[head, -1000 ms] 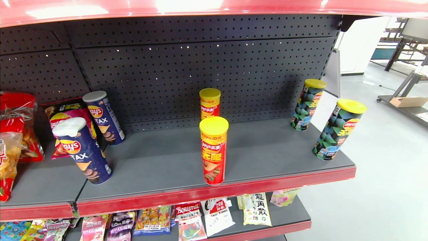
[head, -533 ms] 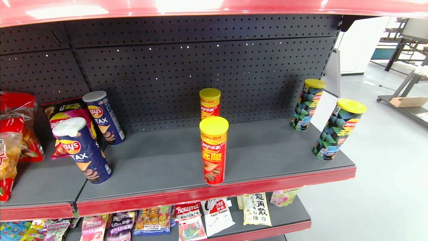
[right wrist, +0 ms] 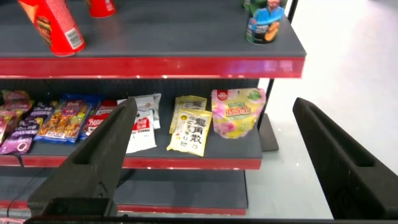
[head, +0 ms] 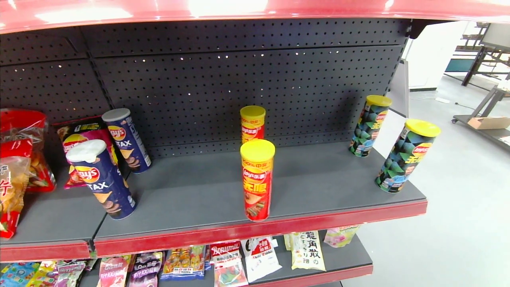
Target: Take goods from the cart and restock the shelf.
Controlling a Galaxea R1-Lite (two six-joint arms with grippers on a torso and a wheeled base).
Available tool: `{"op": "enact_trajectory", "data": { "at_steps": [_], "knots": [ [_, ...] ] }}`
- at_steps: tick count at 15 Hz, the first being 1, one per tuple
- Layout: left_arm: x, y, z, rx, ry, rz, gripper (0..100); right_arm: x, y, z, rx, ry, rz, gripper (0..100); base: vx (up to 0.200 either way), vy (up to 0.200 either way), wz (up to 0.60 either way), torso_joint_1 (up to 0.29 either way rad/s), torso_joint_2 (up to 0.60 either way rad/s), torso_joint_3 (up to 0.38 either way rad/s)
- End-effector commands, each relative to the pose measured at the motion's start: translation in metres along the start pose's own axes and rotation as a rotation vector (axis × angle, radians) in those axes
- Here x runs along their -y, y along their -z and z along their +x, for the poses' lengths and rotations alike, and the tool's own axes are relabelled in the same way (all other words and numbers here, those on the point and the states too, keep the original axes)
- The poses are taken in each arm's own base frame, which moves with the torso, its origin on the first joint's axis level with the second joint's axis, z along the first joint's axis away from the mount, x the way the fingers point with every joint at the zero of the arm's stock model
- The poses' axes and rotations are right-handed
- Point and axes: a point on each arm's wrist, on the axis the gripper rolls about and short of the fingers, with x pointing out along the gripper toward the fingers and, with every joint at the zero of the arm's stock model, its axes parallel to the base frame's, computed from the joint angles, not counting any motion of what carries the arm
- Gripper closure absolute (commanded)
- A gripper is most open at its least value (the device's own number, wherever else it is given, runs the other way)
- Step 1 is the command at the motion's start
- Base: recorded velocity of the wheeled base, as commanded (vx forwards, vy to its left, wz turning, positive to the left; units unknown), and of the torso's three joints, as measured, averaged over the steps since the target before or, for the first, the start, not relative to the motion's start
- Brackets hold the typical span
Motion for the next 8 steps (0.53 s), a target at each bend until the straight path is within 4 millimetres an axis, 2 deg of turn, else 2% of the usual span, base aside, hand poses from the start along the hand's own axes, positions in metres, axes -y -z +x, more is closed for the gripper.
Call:
{"op": "enact_trajectory", "data": {
  "at_steps": [1,5,8],
  "knots": [
    [0.0000,-0.0005,0.0003,-0.001,-0.001,0.000,0,0.0000,0.0001,0.0001,-0.002,-0.002,0.000,0,0.000,0.000,0.60,0.002,-0.01,0.007],
    [0.0000,-0.0014,-0.0002,0.005,0.000,0.001,0,0.0000,0.0001,0.0001,-0.002,-0.001,0.001,0,0.000,0.000,0.60,0.013,0.01,-0.001],
    [0.0001,-0.0012,-0.0023,0.020,0.016,-0.001,0,0.0002,-0.0005,0.0007,-0.010,-0.013,0.000,0,0.000,0.000,0.00,0.000,0.00,0.000]
  ]
}}
